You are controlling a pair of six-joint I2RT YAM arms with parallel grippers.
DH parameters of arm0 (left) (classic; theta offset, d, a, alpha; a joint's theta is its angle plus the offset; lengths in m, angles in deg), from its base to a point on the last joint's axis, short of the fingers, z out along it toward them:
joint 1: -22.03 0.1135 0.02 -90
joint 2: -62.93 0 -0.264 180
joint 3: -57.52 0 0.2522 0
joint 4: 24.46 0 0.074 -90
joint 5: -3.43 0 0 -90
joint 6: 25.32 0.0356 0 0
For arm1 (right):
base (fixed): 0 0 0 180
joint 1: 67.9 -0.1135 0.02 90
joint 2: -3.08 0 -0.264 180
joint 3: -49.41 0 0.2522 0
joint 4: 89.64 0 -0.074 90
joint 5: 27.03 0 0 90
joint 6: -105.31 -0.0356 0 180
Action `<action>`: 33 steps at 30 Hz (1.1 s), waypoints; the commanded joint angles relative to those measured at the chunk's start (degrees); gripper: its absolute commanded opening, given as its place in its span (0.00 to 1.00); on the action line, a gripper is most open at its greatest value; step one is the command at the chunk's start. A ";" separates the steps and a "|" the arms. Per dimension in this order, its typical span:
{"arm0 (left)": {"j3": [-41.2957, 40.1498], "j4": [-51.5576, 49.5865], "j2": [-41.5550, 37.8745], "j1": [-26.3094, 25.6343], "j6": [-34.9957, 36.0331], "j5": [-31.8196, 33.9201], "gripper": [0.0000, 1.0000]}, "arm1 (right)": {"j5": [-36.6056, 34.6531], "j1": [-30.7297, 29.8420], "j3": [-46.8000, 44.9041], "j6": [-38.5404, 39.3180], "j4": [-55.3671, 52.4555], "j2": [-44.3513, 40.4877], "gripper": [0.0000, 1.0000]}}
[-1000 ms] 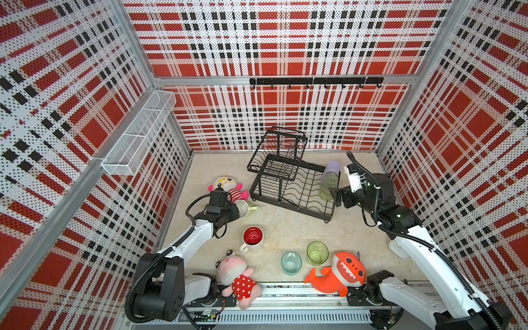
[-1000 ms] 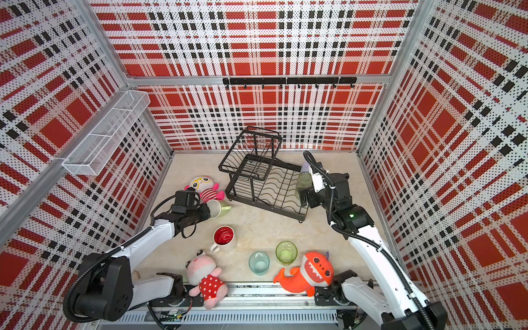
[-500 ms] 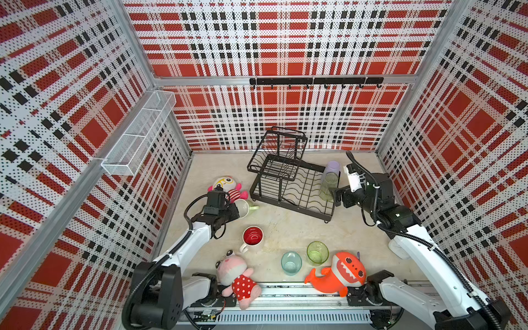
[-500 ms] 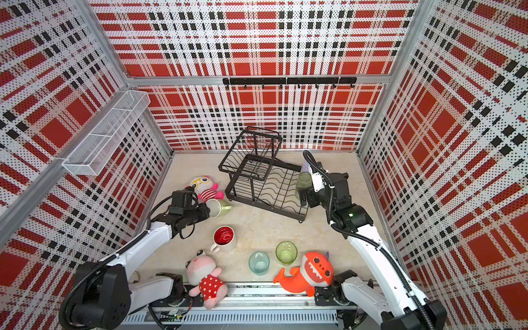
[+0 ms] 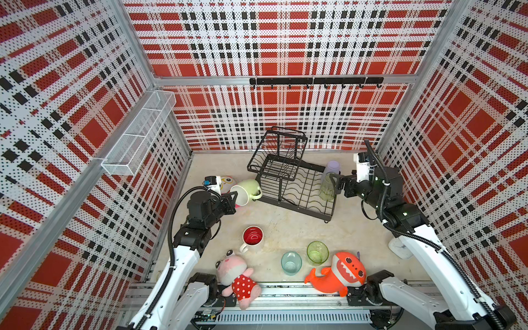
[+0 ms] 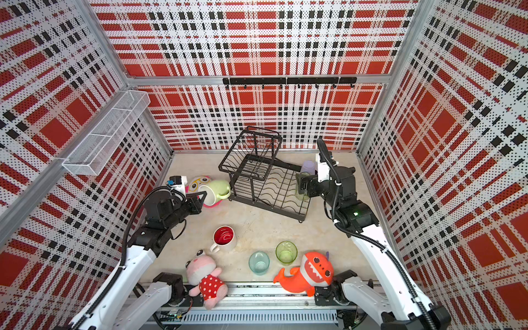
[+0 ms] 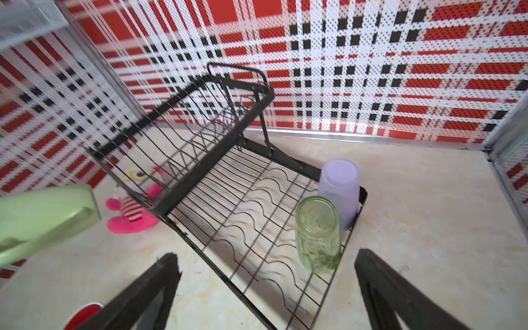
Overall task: Load cups into a dish rack
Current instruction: Pick up the cup from the middle-left of the table.
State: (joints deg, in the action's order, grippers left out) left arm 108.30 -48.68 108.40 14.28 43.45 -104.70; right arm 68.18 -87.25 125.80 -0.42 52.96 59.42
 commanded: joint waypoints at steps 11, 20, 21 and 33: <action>3.52 6.73 -3.69 -3.77 8.16 -22.67 0.00 | 17.84 -0.47 5.02 -7.40 2.39 0.37 1.00; -4.20 30.86 -11.25 -15.86 1.22 -16.84 0.00 | 31.99 -0.40 5.29 -14.82 5.04 2.71 1.00; -5.08 33.31 -11.62 -17.55 1.52 -14.52 0.00 | 33.15 -0.42 5.31 -15.39 4.96 3.02 1.00; -2.91 44.68 3.34 -42.81 17.23 6.18 0.00 | 51.04 -0.34 4.80 -27.44 4.70 5.89 1.00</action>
State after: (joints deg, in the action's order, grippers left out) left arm 103.49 -14.97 110.46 -25.63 56.48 -105.53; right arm 114.21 -87.30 129.89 -23.54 57.94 65.21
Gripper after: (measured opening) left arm 0.111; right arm 0.999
